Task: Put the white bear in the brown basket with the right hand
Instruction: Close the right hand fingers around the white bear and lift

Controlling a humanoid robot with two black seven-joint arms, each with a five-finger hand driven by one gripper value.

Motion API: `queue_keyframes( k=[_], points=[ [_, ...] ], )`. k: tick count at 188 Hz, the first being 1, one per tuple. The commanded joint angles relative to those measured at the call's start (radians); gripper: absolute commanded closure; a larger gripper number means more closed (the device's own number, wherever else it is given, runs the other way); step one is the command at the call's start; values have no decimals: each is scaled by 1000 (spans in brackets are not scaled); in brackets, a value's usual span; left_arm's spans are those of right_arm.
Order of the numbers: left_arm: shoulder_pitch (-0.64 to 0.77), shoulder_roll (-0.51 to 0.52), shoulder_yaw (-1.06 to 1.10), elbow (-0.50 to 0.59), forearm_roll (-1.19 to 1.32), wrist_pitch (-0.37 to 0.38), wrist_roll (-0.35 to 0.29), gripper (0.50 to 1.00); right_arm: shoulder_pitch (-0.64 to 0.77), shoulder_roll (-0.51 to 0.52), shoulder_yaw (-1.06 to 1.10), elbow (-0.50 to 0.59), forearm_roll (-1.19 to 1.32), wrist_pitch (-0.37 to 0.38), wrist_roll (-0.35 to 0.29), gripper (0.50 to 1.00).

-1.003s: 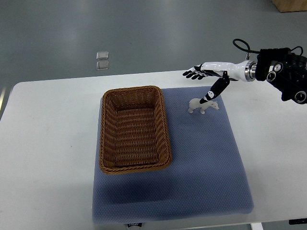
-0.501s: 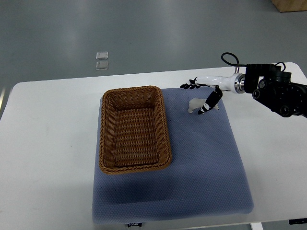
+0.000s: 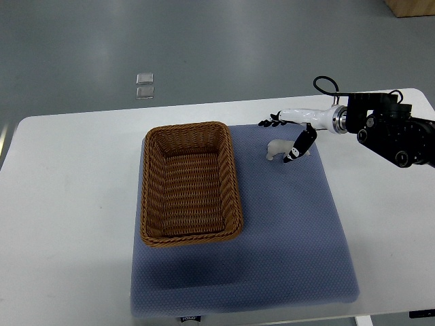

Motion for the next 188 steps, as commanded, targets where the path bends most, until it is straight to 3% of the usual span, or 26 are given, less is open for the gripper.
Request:
queue_keyframes(
  k=[1, 37, 54, 127, 164, 188],
  points=[
    [0, 0, 0, 0, 0, 0, 0, 500, 1, -1, -6, -4, -4, 0, 0, 581],
    [0, 0, 0, 0, 0, 0, 0, 500, 1, 4, -12, -19, -12, 0, 0, 599],
    [0, 0, 0, 0, 0, 0, 0, 500, 1, 11, -12, -32, -17, -1, -1, 632],
    [0, 0, 0, 0, 0, 0, 0, 500, 1, 50, -31, -104, -18, -1, -1, 638],
    [0, 0, 0, 0, 0, 0, 0, 500, 1, 74, -49, -131, -18, -14, -1, 675],
    [0, 0, 0, 0, 0, 0, 0, 500, 1, 73, -67, -131, -18, -15, 0, 726]
  ],
)
